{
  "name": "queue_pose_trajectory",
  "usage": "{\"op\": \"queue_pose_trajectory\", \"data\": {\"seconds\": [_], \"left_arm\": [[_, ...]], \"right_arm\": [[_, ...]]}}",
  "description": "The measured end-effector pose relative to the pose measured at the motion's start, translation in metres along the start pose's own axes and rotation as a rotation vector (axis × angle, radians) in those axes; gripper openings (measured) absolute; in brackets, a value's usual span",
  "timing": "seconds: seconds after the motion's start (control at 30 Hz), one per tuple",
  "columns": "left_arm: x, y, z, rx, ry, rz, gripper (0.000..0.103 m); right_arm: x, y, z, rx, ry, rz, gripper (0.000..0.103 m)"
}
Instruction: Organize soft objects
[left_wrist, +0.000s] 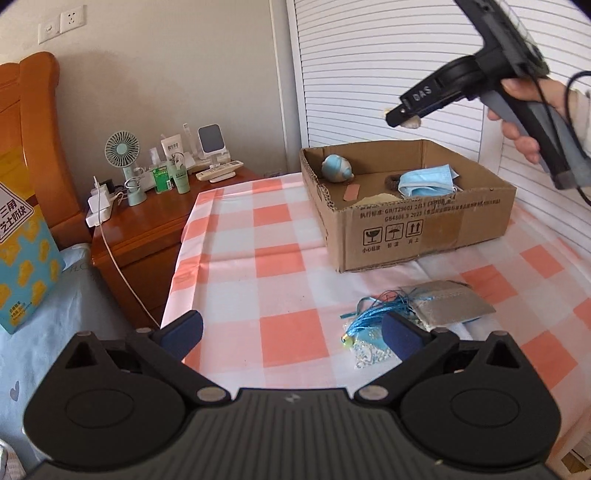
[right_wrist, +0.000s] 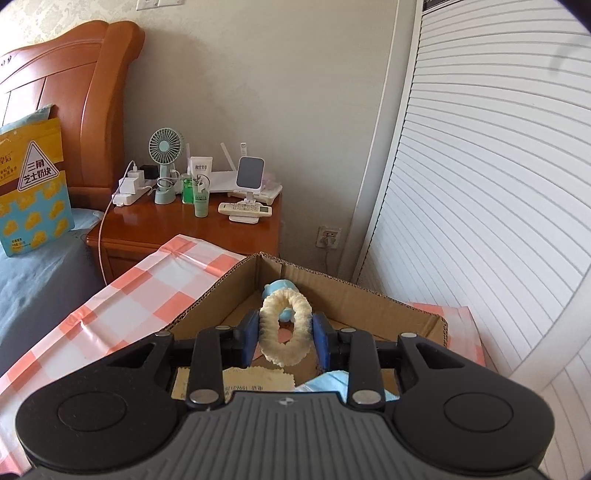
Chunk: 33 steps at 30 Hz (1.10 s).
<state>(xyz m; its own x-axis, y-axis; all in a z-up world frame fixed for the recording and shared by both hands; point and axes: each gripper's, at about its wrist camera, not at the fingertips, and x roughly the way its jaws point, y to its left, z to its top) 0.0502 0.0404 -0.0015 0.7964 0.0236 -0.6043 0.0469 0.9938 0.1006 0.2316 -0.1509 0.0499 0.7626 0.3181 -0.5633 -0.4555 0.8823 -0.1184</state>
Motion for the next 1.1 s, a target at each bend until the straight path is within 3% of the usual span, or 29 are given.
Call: {"op": "queue_pose_trajectory", "data": {"seconds": [0.07,0.13,0.2,0.27,0.73,1.1], "left_arm": [[0.0,0.0,-0.003,-0.017,0.007,-0.017,0.102],[0.001,-0.002,-0.005,-0.021,0.015,-0.028,0.102],[0.001,-0.005,-0.007,-0.015,0.022,-0.036,0.102],[0.001,-0.007,-0.008,-0.006,0.024,-0.04,0.102],[0.0,-0.017,-0.011,-0.014,0.105,-0.028,0.102],[0.004,-0.014,-0.015,-0.045,0.16,0.023,0.102]], "right_arm": [[0.013,0.003,0.008,-0.01,0.018,-0.013,0.043],[0.022,0.006,0.012,-0.018,0.018,-0.046,0.062],[0.025,0.008,0.012,-0.029,0.019,-0.085,0.096],[0.021,0.01,0.009,-0.038,0.007,-0.084,0.101],[-0.032,0.011,-0.017,-0.005,0.021,-0.1,0.103],[-0.066,0.031,-0.078,0.055,0.094,-0.057,0.103]]}}
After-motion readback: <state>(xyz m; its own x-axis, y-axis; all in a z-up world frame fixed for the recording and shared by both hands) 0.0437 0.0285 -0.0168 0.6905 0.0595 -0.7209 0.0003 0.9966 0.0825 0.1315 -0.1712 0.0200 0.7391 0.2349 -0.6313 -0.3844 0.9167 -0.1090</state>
